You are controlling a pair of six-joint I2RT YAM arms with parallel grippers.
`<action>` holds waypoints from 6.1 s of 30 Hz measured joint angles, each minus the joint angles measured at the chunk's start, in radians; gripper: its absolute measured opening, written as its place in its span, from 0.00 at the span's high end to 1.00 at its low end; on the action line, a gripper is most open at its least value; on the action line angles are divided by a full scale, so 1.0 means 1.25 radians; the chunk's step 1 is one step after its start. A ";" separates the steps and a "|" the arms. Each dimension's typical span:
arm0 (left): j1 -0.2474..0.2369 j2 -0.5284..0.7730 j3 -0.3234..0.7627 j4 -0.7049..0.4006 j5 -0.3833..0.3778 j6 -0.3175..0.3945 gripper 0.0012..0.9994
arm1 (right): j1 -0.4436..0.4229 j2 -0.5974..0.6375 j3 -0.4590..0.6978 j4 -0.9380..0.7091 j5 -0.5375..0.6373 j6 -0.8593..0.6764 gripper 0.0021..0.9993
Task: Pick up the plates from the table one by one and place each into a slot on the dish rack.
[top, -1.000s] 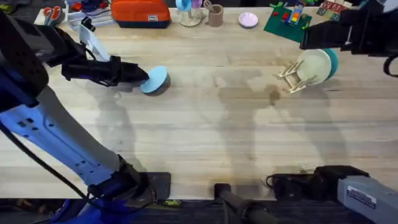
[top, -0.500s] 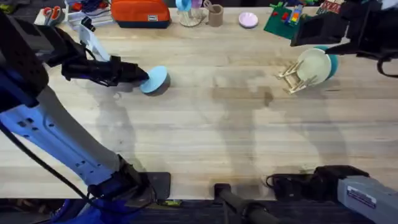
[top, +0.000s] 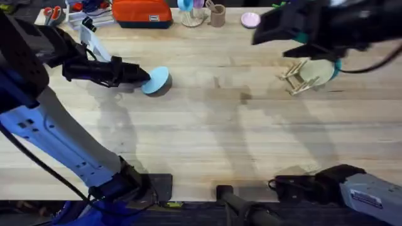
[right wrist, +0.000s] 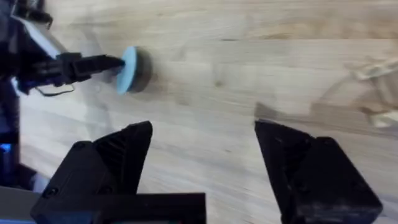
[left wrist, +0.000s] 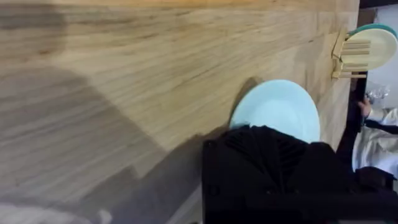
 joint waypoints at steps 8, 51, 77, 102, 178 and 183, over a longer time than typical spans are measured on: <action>0.000 0.000 0.000 0.000 0.000 0.000 0.96 | 0.115 0.118 0.000 0.128 -0.001 0.094 0.01; 0.000 0.000 0.000 0.000 0.000 0.000 0.96 | 0.422 0.532 0.000 0.630 0.107 0.674 0.01; 0.000 0.000 0.000 0.000 -0.001 0.000 0.96 | 0.457 0.656 0.002 0.790 0.107 0.709 0.08; 0.004 0.000 0.001 0.002 0.002 0.000 0.96 | 0.457 0.680 0.012 0.810 0.104 0.714 0.97; -0.490 -0.650 0.040 -0.184 -0.414 -0.215 0.96 | 0.102 -0.041 0.012 -0.066 0.120 -0.216 0.97; -0.538 -0.671 0.040 -0.190 -0.415 -0.232 0.96 | 0.051 -0.081 0.025 -0.169 0.126 -0.298 0.97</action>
